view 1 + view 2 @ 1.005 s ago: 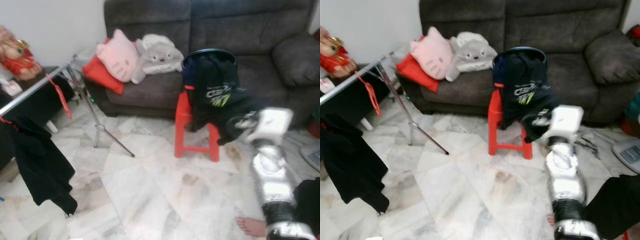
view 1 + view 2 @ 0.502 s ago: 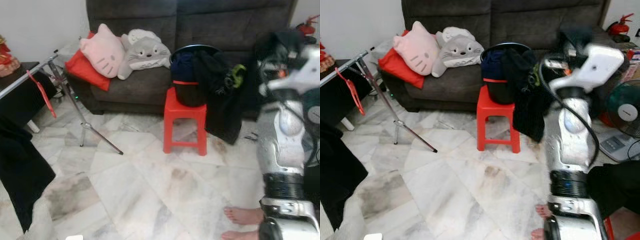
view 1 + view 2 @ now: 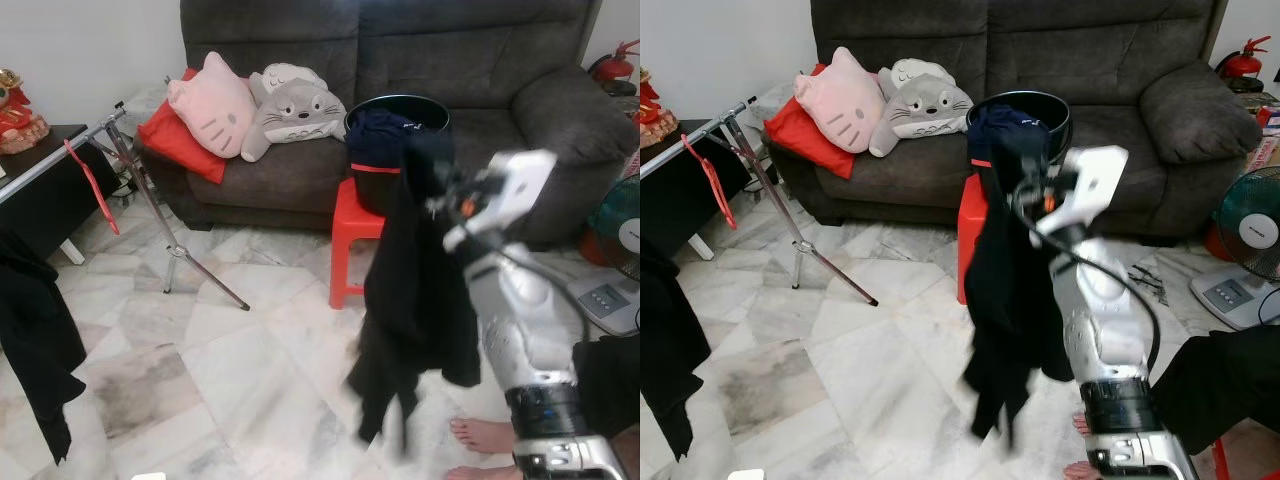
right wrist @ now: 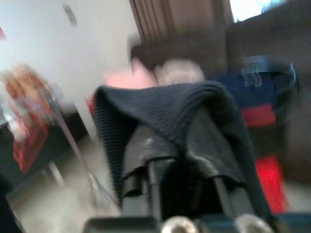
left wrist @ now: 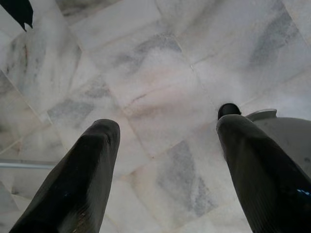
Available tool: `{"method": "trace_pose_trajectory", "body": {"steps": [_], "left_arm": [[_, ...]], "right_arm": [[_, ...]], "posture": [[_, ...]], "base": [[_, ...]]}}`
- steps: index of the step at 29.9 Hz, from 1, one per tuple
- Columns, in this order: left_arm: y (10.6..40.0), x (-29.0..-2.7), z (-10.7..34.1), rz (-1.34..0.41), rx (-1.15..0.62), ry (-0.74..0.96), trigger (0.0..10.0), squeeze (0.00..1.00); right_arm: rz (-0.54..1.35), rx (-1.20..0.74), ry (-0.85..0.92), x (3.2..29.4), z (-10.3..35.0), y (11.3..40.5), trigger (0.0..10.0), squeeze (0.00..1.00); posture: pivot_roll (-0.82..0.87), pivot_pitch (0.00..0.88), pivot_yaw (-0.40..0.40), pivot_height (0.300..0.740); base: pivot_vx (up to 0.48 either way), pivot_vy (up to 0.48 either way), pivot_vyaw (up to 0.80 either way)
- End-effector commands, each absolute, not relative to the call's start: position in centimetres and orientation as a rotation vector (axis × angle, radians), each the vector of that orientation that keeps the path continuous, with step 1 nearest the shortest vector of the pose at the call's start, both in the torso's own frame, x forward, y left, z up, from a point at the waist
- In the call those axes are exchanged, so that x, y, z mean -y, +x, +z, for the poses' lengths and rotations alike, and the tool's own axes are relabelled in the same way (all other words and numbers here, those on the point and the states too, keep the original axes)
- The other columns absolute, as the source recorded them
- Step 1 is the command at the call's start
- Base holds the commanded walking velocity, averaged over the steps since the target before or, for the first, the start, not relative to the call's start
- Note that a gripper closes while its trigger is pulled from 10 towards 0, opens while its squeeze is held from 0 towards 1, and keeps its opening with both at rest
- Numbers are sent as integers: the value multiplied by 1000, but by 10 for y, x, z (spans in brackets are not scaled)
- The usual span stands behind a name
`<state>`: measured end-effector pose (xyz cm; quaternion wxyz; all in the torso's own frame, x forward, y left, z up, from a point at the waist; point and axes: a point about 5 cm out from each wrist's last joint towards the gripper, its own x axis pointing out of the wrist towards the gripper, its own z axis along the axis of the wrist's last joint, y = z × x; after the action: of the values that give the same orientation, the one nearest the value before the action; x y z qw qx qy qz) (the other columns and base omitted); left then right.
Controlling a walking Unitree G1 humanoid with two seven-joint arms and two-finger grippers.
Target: Hang hanger
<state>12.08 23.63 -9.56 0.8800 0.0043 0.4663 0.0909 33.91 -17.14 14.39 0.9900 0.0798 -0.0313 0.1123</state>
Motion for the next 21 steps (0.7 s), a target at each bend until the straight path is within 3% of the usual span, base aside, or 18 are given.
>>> {"method": "trace_pose_trajectory", "body": {"steps": [1,7,21], "left_arm": [[112,-247,-96,209,-1007,19,10000,0],[103,-251,-97,218,-1024,24,10000,0],[102,-238,-101,217,-1026,11,10000,0]], "right_arm": [[130,-52,139,181,111,334,10000,0],[4,-227,195,186,59,315,10000,0],[-32,-313,152,183,24,301,10000,0]], "posture": [[-205,0,117,740],[-202,0,120,740],[-175,0,103,740]], "base": [[0,0,0],[0,0,0],[0,0,0]]}}
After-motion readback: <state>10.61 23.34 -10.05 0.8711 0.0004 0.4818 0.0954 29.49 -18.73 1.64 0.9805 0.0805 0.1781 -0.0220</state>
